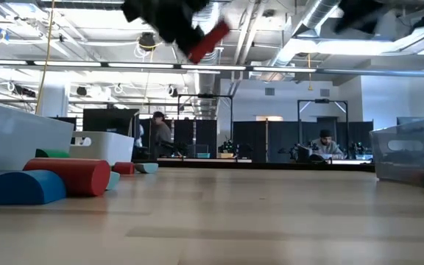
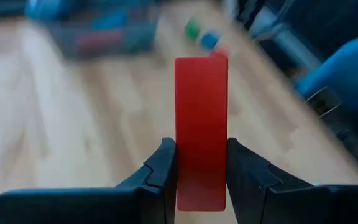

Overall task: Sort blocks by size
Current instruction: Put the red rectangular block into the black bin

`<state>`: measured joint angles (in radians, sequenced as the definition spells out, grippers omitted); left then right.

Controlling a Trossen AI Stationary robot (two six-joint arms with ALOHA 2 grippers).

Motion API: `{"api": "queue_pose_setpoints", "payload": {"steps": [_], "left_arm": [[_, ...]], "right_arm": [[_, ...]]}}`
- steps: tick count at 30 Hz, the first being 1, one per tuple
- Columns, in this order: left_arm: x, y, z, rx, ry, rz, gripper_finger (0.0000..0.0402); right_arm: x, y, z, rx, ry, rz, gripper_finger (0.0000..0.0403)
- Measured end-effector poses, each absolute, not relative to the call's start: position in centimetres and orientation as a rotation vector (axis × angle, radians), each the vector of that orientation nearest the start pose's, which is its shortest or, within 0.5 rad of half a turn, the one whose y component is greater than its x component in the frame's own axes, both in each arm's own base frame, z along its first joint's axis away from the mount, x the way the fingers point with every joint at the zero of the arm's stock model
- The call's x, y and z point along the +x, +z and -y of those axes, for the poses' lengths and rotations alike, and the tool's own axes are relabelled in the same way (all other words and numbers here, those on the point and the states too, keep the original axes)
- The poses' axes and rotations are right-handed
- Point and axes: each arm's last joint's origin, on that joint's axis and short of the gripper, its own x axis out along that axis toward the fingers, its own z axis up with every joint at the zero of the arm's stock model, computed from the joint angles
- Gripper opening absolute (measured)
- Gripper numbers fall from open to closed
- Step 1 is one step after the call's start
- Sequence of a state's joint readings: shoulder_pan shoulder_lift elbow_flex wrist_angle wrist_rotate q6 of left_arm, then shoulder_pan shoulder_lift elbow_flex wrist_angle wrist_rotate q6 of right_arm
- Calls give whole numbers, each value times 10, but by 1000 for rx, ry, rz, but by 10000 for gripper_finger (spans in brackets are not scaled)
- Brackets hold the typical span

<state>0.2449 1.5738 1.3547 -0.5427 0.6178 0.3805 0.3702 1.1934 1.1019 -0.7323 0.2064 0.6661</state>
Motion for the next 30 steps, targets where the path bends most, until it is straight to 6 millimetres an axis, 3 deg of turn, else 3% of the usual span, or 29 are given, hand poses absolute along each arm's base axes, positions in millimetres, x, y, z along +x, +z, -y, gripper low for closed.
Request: {"api": "queue_pose_setpoints", "payload": {"steps": [4,8,19,30], "left_arm": [[336,333,-63,-32,-584,-510,97],[337,344,-61,-110,-693,-443,97],[340,346,-58,-255,-854,-407,97],[345,346,-56,-316,-936,-389,97]], "right_arm": [[244,320,-79,264,-54,-670,211],[258,329,-72,124,-79,-565,211],[298,376,-62,-228,-94,-399,211],[342,384,-65,-312,-6,-457,210]]}}
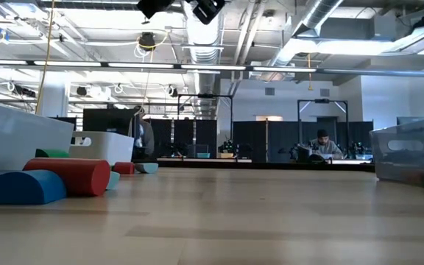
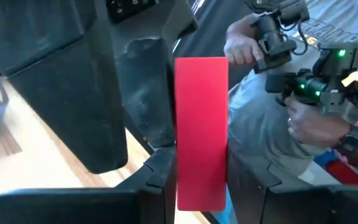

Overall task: Sort blocks by size
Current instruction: Put the red rectangular block into the black bin

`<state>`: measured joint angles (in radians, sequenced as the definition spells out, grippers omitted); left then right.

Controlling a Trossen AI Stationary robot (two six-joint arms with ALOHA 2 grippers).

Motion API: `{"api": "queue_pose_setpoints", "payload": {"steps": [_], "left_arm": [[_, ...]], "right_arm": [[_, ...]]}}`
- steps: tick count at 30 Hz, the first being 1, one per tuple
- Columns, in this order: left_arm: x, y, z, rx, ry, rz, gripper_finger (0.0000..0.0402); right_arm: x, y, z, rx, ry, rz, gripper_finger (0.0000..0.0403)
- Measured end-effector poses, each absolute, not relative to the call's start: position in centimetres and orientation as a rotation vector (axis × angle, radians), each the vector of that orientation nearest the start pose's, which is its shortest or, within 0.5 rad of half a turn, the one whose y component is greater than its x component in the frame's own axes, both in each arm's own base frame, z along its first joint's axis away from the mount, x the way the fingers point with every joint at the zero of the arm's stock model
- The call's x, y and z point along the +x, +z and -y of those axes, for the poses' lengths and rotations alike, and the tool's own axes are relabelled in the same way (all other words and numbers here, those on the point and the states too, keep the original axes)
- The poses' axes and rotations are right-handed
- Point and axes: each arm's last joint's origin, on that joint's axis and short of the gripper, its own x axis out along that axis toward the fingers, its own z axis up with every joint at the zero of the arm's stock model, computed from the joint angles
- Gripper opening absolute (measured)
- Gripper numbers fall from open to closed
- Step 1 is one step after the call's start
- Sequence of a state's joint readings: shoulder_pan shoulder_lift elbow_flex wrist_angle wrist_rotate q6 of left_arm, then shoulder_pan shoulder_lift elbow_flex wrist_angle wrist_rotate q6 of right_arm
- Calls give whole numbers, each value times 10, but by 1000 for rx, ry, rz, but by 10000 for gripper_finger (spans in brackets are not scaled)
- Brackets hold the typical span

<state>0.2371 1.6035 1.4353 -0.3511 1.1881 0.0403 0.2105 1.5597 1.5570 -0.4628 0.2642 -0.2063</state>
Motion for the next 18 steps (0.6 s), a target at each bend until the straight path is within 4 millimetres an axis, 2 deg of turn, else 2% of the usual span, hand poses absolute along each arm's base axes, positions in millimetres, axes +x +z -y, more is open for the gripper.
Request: {"api": "queue_pose_setpoints", "payload": {"steps": [8,13,18], "left_arm": [[343,347,-64,-333,-940,-379,97],[342,347,-72,-343,-924,-376,97],[342,347,-70,-337,-928,-374,97]], "right_arm": [[338,387,-67,-271,3,-538,201],[335,390,-73,-274,22,-526,191],[336,392,-70,-267,8,-503,188]]}}
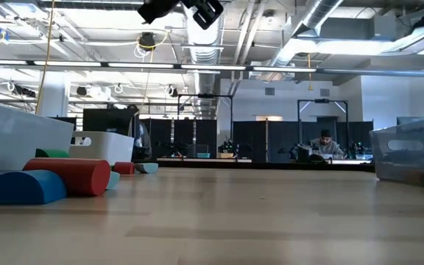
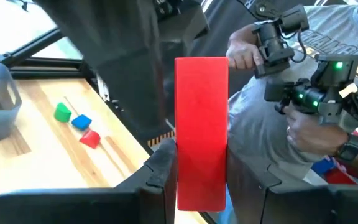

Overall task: Sort blocks by size
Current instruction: Put the red rectangular block into the black bin

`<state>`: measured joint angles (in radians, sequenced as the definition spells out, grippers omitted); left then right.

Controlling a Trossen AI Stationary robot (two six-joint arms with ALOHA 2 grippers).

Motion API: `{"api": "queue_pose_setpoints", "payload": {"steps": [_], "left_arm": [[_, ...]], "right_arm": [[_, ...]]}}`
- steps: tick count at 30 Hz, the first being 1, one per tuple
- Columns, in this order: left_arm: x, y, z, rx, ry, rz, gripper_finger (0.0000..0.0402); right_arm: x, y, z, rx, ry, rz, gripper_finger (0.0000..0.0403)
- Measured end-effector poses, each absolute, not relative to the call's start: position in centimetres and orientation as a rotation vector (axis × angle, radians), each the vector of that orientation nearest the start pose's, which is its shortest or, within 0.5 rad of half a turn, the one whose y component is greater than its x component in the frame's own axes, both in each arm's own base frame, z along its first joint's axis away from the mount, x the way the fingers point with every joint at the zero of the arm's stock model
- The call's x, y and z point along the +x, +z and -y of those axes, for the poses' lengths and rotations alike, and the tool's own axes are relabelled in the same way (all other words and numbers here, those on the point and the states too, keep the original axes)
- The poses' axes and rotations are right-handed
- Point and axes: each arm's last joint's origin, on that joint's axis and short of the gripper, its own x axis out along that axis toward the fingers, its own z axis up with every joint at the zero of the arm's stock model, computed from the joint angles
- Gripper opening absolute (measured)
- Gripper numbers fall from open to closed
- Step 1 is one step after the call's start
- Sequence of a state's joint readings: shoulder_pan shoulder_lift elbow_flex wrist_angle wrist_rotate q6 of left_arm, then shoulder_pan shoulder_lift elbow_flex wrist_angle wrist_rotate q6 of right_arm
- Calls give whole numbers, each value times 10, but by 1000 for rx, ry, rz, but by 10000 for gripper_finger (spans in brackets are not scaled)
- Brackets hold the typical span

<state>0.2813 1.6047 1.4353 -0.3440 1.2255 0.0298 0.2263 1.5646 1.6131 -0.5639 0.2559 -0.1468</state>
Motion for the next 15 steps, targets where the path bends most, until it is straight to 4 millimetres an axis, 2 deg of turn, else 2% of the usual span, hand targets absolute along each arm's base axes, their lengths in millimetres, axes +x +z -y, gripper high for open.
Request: {"api": "queue_pose_setpoints", "payload": {"steps": [8,15], "left_arm": [[342,347,-70,-337,-928,-375,97],[342,348,-70,-324,-929,-362,97]], "right_arm": [[340,397,-67,-261,-3,-443,193],[341,399,-69,-237,65,-420,181]]}}
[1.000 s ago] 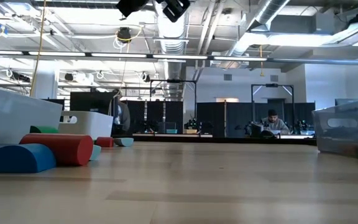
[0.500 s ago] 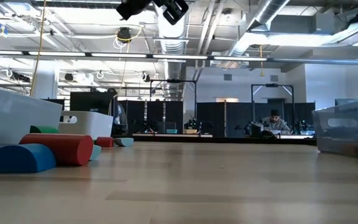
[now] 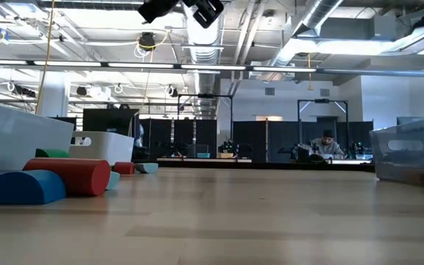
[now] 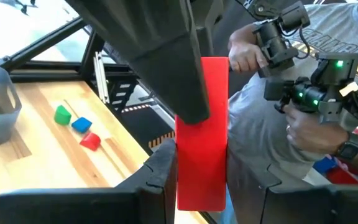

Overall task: Sort blocks by size
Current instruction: Put the red rectangular block into the black bin

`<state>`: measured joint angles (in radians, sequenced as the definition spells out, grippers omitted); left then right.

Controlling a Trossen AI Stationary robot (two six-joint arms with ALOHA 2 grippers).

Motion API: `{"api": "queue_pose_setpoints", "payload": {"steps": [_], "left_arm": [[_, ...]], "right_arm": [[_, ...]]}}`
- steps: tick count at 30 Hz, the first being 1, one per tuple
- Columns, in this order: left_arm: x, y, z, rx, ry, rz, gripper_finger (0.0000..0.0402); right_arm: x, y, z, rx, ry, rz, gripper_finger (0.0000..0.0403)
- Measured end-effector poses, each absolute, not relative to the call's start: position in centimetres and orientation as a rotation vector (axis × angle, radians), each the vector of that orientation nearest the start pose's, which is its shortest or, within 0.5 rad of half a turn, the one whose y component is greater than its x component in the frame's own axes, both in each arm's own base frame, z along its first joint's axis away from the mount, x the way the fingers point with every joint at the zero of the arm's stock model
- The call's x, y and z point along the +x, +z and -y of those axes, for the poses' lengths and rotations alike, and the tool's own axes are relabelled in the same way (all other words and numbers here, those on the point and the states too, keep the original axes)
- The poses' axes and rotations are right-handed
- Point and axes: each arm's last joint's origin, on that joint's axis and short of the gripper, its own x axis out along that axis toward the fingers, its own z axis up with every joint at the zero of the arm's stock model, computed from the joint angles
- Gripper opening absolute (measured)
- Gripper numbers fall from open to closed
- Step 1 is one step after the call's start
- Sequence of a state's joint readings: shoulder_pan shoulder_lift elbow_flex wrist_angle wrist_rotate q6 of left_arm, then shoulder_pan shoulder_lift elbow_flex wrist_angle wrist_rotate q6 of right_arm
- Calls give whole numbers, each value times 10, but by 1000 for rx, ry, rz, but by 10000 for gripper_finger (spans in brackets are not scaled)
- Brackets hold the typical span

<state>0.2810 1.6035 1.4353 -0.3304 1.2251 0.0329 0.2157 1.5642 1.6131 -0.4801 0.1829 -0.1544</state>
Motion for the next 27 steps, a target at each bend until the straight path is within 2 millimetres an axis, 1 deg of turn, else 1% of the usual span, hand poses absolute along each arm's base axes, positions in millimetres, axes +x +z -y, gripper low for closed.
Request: {"api": "queue_pose_setpoints", "payload": {"steps": [4,11,16,17,18,20,23,25,27], "left_arm": [[343,349,-71,-319,-929,-355,97],[342,349,-70,-322,-935,-356,97],[343,348,-71,-326,-892,-370,97],[343,348,-72,-334,-874,-377,103],[343,348,-74,-341,-851,-384,117],[343,348,-80,-350,-786,-393,159],[340,348,-91,-379,-718,-407,225],[334,347,-96,-405,-693,-435,257],[326,345,-98,-418,-680,-475,274]], "right_arm": [[341,399,-69,-222,63,-420,160],[341,399,-69,-242,69,-417,91],[340,398,-69,-237,69,-435,88],[339,397,-69,-225,65,-449,88],[338,396,-68,-207,57,-466,88],[334,392,-67,-158,40,-523,88],[327,381,-66,-81,14,-661,88],[316,373,-68,-32,-13,-784,88],[303,364,-69,5,-53,-936,88]]}}
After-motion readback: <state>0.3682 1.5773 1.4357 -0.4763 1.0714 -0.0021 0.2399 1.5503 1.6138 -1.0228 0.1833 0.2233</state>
